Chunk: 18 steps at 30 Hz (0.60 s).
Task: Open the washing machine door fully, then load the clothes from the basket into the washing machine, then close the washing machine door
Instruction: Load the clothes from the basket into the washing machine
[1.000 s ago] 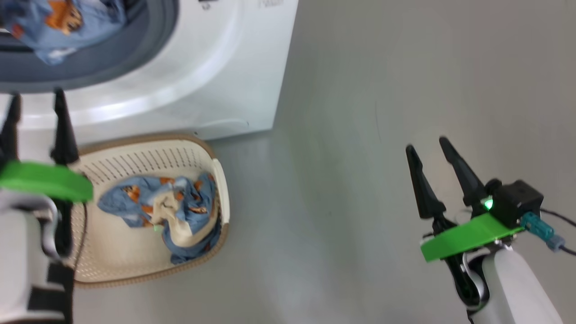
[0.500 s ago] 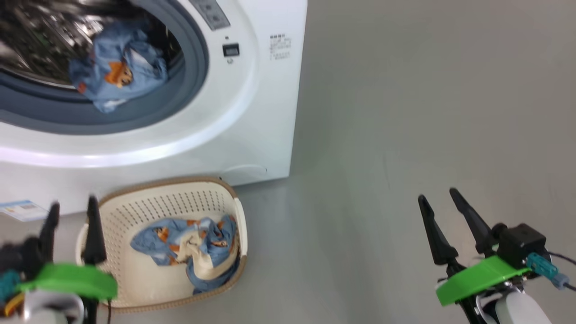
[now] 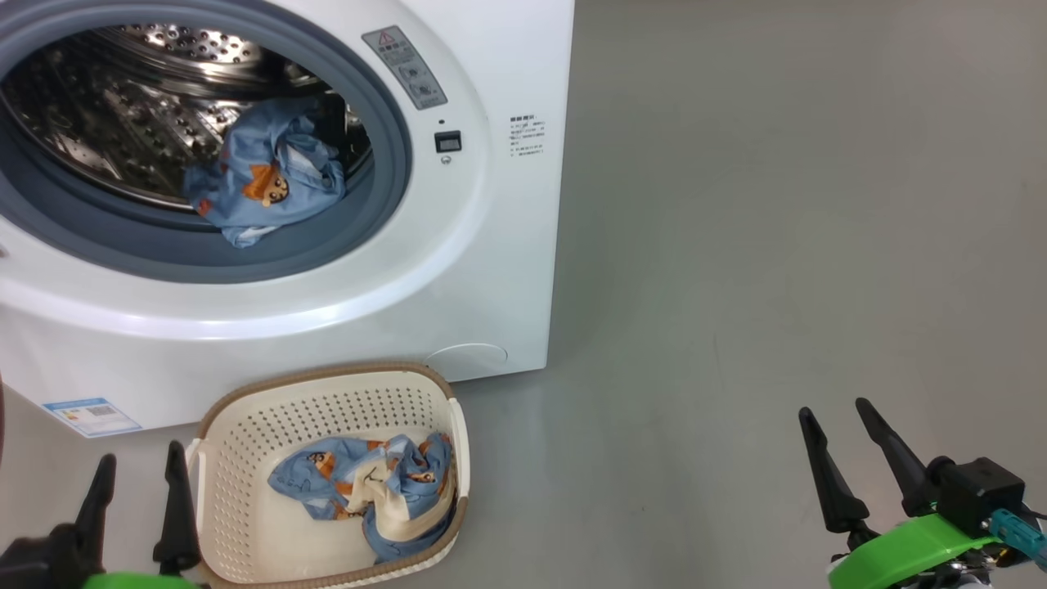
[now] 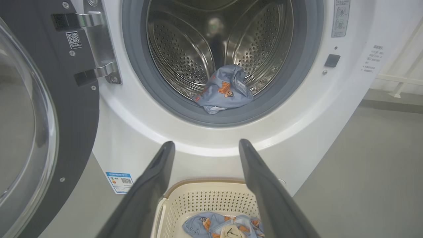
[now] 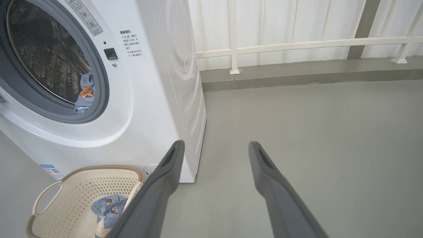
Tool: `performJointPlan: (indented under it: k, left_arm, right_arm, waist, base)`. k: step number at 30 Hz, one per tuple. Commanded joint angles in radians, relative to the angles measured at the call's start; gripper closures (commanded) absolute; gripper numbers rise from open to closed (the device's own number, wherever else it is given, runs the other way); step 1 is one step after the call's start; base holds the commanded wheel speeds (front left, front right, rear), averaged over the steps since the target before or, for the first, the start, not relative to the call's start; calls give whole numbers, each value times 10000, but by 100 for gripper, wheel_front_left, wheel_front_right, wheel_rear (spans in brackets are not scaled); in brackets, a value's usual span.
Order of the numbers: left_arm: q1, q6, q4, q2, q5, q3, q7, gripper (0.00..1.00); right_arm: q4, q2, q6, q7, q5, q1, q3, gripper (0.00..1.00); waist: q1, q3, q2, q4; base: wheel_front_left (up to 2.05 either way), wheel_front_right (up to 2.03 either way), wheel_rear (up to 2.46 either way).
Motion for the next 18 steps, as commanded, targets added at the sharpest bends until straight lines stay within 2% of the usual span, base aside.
performJointPlan:
  k: [1,18]
  left_arm:
    - [39,-23,-389,144,141,403,-53,0]
    - [534,-23,-1075,-46,110,623,-53,0]
  right_arm:
    - [-252,-196,16,-49,85,127,101,0]
    - [-403,-114,16,-49,-9,107,-95,0]
  waist:
    - [0,-58,0,19]
    - [0,188,0,-18]
  base:
    - [0,0,0]
    - [0,0,0]
